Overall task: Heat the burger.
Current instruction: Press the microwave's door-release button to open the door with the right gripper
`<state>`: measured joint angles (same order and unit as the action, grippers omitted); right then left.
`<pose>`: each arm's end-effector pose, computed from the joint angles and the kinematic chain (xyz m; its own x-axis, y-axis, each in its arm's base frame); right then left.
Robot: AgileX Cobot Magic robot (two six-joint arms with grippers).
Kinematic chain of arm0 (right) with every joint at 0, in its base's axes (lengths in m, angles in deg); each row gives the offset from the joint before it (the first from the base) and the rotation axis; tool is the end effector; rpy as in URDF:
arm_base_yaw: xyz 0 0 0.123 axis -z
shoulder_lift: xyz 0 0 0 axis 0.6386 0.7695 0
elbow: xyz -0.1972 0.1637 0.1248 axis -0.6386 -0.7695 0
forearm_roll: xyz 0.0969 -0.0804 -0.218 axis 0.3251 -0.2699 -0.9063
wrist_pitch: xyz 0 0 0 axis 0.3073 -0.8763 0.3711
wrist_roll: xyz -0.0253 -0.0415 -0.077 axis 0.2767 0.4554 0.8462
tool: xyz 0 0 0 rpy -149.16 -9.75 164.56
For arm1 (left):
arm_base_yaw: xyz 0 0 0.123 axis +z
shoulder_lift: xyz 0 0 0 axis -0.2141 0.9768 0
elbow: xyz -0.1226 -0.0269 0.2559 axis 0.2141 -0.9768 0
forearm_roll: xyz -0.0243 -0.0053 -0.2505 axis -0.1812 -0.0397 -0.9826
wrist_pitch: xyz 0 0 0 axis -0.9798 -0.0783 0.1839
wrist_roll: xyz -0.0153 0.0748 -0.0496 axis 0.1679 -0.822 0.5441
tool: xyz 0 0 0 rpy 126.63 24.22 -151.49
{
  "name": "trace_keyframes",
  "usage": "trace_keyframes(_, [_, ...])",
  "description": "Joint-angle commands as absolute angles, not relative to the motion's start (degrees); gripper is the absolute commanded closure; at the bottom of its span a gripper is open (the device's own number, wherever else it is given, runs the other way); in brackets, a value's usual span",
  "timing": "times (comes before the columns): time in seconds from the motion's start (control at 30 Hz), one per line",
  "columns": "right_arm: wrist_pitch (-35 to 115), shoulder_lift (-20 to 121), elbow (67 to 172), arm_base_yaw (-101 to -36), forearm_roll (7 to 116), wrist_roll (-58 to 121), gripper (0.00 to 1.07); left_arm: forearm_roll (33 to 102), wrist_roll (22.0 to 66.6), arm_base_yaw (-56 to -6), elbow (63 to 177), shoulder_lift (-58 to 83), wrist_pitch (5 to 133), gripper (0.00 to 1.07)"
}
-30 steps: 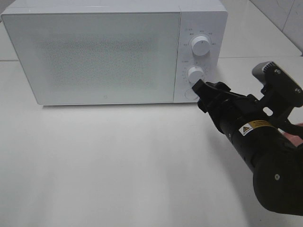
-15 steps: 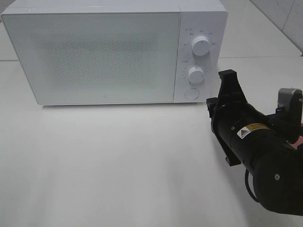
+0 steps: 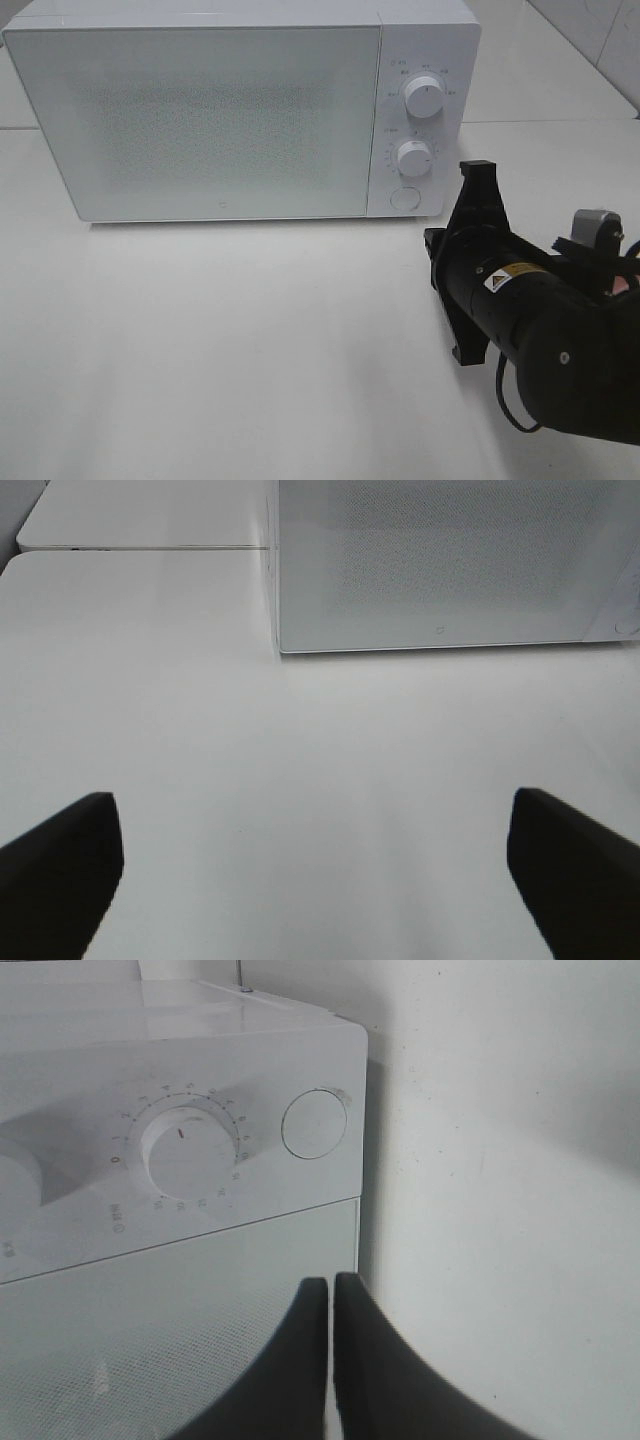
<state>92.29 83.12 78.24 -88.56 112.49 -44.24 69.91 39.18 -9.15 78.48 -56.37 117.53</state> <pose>0.2163 0.1592 0.1320 -0.1094 0.9936 -0.0296 0.3500 0.0664 0.9344 -0.0054 -0.0172 0.2814 -0.4158 0.0202 -0.9092 0.1315 0.9906 -0.0382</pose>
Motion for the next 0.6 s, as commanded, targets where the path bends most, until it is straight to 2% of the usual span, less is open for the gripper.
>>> trace_keyframes(0.03, [90.91, 85.93, 80.19, -87.07, 110.94, -43.44, 1.07, 69.74, 39.35, -9.44, 78.48, -57.51, 117.36, 0.07])
trace_keyframes(0.6, [85.99, 92.81, 88.90, -78.42, 102.29, -45.04, 1.07, 69.74, 39.35, -9.44, 78.48, -57.51, 117.36, 0.07])
